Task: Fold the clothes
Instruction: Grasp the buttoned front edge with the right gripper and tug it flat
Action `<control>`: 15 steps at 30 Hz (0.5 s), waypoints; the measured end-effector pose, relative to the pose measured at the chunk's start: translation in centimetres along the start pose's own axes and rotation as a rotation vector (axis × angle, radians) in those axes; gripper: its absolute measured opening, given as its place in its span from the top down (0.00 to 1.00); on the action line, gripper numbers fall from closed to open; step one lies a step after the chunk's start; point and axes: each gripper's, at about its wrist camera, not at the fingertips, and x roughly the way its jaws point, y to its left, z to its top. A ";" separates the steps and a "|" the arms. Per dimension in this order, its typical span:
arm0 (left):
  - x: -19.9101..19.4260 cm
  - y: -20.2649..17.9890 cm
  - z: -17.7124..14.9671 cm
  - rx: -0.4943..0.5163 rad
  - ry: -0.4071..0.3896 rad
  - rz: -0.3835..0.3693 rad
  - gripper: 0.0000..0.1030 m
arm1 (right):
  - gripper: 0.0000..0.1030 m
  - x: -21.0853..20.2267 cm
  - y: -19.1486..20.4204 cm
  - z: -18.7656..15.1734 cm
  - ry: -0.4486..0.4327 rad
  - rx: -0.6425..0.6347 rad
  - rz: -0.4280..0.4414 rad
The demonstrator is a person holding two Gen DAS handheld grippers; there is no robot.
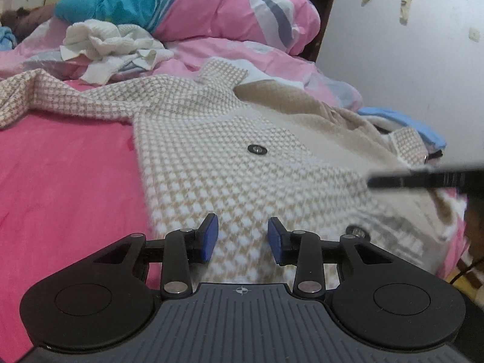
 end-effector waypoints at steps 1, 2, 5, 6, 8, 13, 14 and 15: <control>0.0 -0.2 -0.2 0.015 -0.007 0.008 0.65 | 0.90 0.4 1.1 0.5 0.001 -0.041 0.017; -0.1 -0.5 -0.4 0.028 -0.014 0.015 0.65 | 0.90 1.6 1.9 0.7 0.024 -0.074 0.037; -0.2 -0.8 -0.8 0.052 -0.033 0.021 0.64 | 0.91 5.5 3.1 0.4 0.119 -0.124 0.053; -0.3 -0.7 -0.9 0.057 -0.038 0.017 0.64 | 0.92 6.2 2.7 0.1 0.134 -0.113 0.046; -0.3 -0.6 -1.2 0.066 -0.049 0.006 0.63 | 0.95 5.8 0.7 -0.1 0.114 -0.027 0.060; -0.1 0.2 -1.4 0.040 -0.061 -0.054 0.57 | 1.00 2.6 -6.3 -0.9 0.066 0.232 0.026; -0.1 0.3 -1.4 0.037 -0.064 -0.062 0.55 | 1.00 2.0 -6.8 -0.9 0.056 0.253 0.012; -0.1 0.3 -1.4 0.037 -0.066 -0.069 0.53 | 1.00 1.4 -7.1 -0.8 0.046 0.263 -0.006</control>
